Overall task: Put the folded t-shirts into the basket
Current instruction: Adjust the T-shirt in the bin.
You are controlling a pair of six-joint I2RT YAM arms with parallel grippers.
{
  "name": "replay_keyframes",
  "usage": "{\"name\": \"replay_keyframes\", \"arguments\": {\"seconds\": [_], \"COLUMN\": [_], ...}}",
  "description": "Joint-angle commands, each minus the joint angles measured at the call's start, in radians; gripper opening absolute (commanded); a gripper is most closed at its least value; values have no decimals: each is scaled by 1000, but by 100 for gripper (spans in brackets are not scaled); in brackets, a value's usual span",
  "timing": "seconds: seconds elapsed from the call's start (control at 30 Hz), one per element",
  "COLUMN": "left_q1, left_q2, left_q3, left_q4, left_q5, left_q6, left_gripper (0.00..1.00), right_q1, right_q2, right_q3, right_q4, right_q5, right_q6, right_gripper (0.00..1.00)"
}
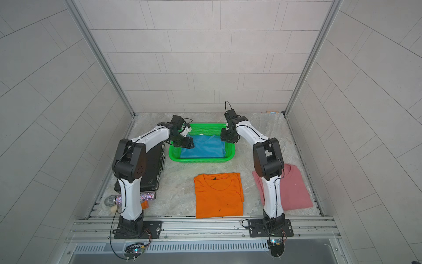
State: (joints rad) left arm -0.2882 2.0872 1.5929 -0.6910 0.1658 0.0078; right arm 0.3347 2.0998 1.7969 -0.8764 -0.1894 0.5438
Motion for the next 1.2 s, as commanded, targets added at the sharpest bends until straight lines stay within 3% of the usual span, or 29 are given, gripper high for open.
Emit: {"name": "replay_keyframes", "arguments": {"seconds": [0.0, 0.1, 0.33, 0.57, 0.83, 1.17], "left_q1": [7, 7, 3, 1, 1, 3], "left_q2": [32, 35, 41, 37, 16, 16], "left_q3": [-4, -4, 7, 9, 29, 93], "left_q4": [-49, -52, -81, -128, -196, -238], "left_q5": [-4, 0, 58, 76, 128, 144], "left_q6": [12, 12, 27, 55, 97, 110], "left_gripper": [68, 68, 68, 68, 68, 68], "right_q1": [11, 13, 37, 47, 46, 46], "right_q2": [-57, -90, -53, 15, 41, 4], "right_q3": [62, 90, 48, -4, -116, -96], "right_q4": [-54, -44, 172, 174, 188, 170], "right_q5": [86, 34, -261, -200, -111, -110], "right_q6": [-25, -22, 75, 53, 30, 20], "right_gripper": [37, 32, 16, 7, 6, 6]}}
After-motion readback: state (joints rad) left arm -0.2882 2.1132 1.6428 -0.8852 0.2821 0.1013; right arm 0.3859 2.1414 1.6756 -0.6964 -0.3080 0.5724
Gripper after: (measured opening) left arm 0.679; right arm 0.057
